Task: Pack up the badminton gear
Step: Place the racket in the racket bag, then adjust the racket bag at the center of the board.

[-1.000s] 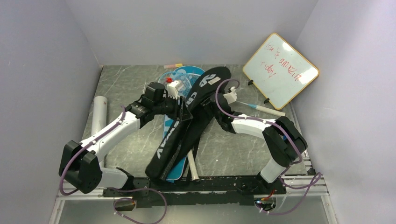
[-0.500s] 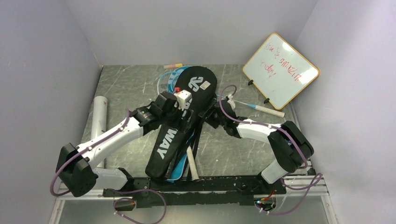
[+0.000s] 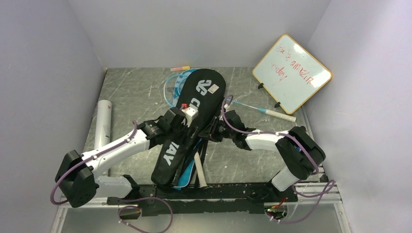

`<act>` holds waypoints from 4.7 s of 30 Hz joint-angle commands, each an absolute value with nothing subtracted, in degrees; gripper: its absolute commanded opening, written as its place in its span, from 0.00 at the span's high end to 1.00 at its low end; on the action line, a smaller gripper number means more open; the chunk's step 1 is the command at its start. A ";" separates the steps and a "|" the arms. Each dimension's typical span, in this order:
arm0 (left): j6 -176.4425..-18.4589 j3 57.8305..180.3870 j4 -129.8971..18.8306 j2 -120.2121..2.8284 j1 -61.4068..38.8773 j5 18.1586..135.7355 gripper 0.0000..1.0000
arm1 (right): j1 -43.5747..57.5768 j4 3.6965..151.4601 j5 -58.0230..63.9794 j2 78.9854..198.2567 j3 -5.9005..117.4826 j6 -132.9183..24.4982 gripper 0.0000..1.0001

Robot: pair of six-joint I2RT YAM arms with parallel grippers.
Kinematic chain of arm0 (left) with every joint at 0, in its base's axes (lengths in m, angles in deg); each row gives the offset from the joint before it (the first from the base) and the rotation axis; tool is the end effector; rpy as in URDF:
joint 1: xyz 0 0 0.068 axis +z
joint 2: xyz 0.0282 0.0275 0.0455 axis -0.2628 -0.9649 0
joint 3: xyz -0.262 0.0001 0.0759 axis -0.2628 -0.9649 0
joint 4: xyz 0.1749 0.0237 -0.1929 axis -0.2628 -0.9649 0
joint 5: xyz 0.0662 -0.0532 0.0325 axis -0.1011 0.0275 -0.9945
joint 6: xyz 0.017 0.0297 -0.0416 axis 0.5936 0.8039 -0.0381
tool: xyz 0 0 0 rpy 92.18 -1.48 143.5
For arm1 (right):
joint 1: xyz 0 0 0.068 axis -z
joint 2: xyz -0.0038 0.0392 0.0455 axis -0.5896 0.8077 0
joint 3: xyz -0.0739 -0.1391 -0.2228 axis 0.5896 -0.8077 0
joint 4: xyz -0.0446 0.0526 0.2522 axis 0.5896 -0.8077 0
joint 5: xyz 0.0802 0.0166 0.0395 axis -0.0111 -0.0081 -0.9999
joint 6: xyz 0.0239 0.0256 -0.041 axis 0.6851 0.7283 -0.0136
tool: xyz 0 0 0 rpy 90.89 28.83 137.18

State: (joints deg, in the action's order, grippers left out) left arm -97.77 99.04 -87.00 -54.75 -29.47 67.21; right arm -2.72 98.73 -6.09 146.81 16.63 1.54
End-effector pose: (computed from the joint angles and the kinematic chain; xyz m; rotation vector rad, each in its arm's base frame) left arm 0.1851 -0.1817 0.2568 0.6845 2.3673 -0.4120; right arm 0.2303 0.1987 0.1610 0.3049 2.4051 1.2562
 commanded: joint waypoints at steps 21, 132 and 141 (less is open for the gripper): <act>-102.13 101.27 -83.72 -67.03 -35.12 59.26 0.55 | -3.48 109.09 -6.00 147.83 12.35 2.27 0.80; -100.23 99.86 -86.37 -62.64 -27.31 79.49 0.81 | 22.86 95.92 -4.39 152.80 28.63 -10.28 0.68; -99.64 101.35 -87.38 -63.92 -30.77 74.52 0.74 | 22.86 97.73 -5.63 160.76 31.95 -11.87 0.44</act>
State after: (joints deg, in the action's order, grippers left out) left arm -101.47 98.86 -86.85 -63.25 -29.52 77.09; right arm 22.83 94.32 -3.07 157.70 29.76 -10.66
